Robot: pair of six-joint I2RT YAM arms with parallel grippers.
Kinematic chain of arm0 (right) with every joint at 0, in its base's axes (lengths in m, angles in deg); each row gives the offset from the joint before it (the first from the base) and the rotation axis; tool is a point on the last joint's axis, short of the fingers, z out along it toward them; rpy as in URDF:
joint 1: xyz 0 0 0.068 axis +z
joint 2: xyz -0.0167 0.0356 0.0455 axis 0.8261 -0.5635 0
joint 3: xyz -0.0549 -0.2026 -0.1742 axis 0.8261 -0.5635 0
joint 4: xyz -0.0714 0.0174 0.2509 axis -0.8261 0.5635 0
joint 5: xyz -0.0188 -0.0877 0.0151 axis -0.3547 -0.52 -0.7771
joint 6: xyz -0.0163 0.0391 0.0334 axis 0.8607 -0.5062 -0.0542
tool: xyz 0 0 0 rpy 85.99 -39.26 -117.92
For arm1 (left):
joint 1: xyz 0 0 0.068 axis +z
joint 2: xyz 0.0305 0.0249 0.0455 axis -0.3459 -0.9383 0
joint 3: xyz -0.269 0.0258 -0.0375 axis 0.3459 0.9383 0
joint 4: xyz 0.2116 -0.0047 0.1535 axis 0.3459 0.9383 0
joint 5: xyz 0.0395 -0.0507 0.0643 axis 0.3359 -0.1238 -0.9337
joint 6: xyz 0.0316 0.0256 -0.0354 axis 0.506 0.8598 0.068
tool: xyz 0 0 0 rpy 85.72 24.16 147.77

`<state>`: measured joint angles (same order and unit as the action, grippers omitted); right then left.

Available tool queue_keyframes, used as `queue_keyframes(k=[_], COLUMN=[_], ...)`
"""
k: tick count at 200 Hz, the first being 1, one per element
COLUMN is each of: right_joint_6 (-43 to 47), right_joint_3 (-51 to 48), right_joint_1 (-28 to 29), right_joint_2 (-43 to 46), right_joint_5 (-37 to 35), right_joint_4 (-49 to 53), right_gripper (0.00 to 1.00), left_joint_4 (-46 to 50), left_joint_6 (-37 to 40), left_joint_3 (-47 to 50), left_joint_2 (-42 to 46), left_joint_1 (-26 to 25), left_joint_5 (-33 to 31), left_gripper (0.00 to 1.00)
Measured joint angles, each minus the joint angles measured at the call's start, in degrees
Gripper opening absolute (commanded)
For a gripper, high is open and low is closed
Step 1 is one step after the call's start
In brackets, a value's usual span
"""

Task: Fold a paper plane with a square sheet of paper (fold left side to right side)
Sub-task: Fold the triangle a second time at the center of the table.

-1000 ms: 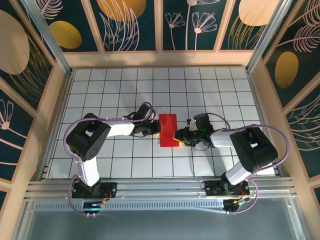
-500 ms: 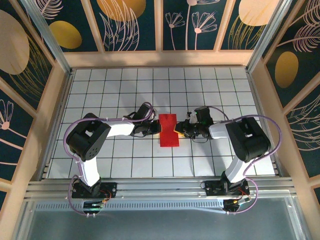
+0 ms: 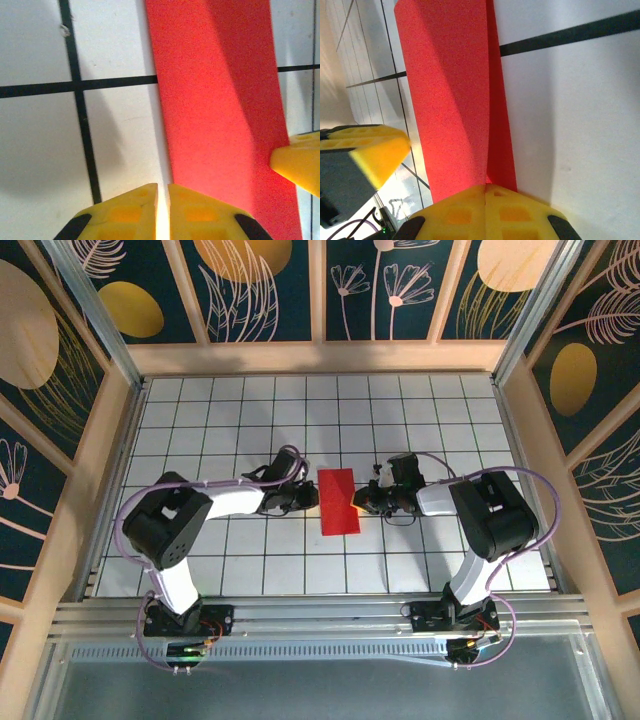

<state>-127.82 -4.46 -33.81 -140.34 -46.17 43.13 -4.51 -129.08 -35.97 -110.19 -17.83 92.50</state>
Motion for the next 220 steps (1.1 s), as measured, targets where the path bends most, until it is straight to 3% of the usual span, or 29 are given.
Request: queue_keyframes(k=[39,92,149,179,220], right_joint_6=[-1.3,-3.9,-6.3,-7.2,-7.3], right_joint_3=[0.0,0.0,0.0,0.0,0.0], right_joint_1=[0.0,0.0,0.0,0.0,0.0], right_joint_2=[1.7,4.6,5.2,5.2,5.2], right_joint_5=[0.0,0.0,0.0,0.0,0.0], right_joint_4=[0.9,3.3,3.2,3.1,3.1], right_gripper=[0.0,0.0,0.0,0.0,0.0], left_joint_4=[0.0,-0.1,2.4,4.9,7.7], left_joint_6=[2.9,11.6,21.5,23.6,24.0], left_joint_3=[3.0,4.3,-0.1,-4.5,-9.2], left_joint_2=[10.5,16.5,9.7,4.1,-1.8], left_joint_1=[-2.6,-15.6,-27.9,-29.7,-30.2], left_joint_5=[-4.1,-11.1,-21.8,-27.2,-33.4], left_gripper=[0.23,0.45,0.64,0.73,0.72])
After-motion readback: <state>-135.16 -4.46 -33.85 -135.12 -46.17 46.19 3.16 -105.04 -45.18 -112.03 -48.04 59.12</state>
